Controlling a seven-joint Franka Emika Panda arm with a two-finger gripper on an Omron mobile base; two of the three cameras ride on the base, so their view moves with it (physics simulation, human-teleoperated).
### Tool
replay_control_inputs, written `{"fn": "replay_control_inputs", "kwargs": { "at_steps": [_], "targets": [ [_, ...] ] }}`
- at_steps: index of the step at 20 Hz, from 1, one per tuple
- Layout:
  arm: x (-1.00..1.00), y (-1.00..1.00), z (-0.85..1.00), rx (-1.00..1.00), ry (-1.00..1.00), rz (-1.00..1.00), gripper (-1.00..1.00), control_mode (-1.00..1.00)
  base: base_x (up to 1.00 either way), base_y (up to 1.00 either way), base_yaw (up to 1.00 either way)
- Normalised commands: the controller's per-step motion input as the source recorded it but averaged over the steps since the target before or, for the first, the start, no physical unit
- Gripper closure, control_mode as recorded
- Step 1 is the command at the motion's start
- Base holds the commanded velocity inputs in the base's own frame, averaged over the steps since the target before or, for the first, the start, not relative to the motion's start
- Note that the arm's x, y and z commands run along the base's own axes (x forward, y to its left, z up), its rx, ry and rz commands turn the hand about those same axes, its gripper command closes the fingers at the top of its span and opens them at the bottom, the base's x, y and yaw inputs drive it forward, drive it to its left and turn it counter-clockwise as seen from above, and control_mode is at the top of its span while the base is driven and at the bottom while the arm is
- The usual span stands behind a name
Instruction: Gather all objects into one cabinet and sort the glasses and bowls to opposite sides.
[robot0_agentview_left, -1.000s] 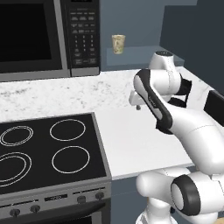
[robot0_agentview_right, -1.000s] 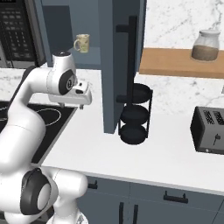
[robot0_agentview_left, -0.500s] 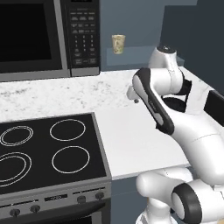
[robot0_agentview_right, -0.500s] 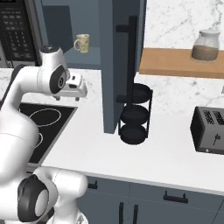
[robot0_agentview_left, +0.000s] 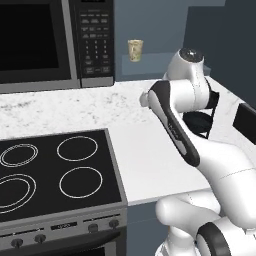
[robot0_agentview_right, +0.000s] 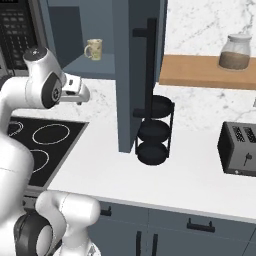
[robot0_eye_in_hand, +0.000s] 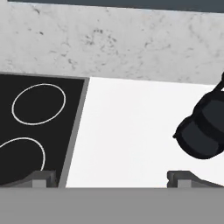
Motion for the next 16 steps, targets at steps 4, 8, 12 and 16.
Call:
{"fn": "replay_control_inputs", "kwargs": {
  "at_steps": [4, 8, 12, 16],
  "targets": [
    [0.00, 0.02, 0.58, 0.03, -0.10, 0.00, -1.00, -1.00, 0.00, 0.00, 0.00],
    [0.00, 0.08, 0.52, 0.01, -0.09, 0.00, -1.00, -1.00, 0.00, 0.00, 0.00],
    [0.09, 0.14, 0.42, 0.00, -0.10, -0.01, -1.00, -1.00, 0.00, 0.00, 0.00],
    [0.26, 0.04, 0.36, 0.00, -0.12, -0.04, -1.00, -1.00, 0.00, 0.00, 0.00]
  ]
}}
